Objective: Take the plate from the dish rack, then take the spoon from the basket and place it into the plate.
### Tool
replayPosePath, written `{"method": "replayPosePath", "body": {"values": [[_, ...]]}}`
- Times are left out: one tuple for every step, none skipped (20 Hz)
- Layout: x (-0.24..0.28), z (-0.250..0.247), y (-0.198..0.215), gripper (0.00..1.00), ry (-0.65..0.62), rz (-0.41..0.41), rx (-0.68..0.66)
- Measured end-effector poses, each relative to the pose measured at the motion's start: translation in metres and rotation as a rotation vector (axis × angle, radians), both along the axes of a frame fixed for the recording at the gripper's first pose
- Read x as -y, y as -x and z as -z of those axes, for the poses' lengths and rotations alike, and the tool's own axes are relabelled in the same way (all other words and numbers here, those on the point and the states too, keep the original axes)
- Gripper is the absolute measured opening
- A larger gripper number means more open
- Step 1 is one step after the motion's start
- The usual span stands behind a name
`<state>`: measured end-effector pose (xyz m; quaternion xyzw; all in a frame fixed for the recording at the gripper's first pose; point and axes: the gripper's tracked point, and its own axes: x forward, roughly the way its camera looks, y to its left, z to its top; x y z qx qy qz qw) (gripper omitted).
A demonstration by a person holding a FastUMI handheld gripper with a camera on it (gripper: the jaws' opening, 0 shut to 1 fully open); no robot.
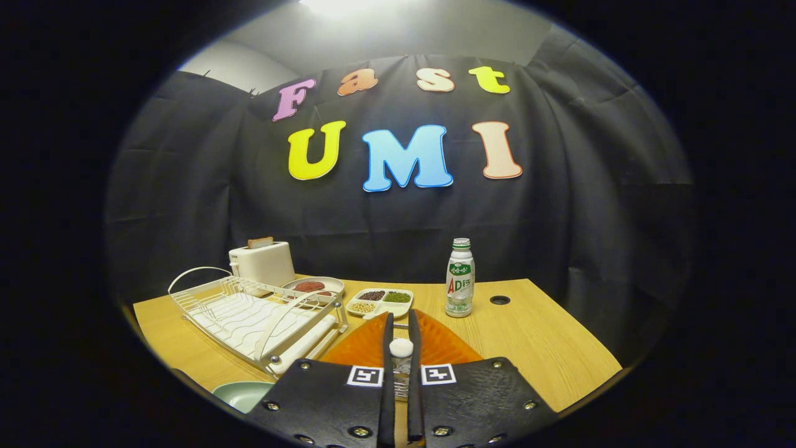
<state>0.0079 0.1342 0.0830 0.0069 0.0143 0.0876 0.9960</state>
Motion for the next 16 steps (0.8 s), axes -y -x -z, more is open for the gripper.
{"method": "replayPosePath", "body": {"values": [[0.002,-0.007,0.001,0.08,0.006,0.004,0.008],[0.003,-0.015,0.003,0.08,0.012,0.007,0.010],[0.005,-0.022,0.006,0.08,0.017,0.016,0.015],[0.009,-0.032,0.008,0.08,0.021,0.028,0.025],[0.012,-0.042,0.011,0.08,0.019,0.033,0.037],[0.012,-0.051,0.015,0.08,0.016,0.036,0.045],[0.015,-0.058,0.020,0.08,0.018,0.043,0.048],[0.018,-0.067,0.024,0.08,0.023,0.053,0.055],[0.019,-0.076,0.030,0.08,0.025,0.053,0.065],[0.018,-0.084,0.035,0.08,0.025,0.053,0.065],[0.018,-0.086,0.040,0.08,0.026,0.053,0.060],[0.018,-0.089,0.044,0.08,0.031,0.054,0.056],[0.017,-0.092,0.049,0.08,0.037,0.053,0.051],[0.016,-0.096,0.055,0.08,0.039,0.050,0.046],[0.014,-0.097,0.059,0.08,0.037,0.038,0.036],[0.012,-0.099,0.065,0.08,0.034,0.028,0.025]]}}
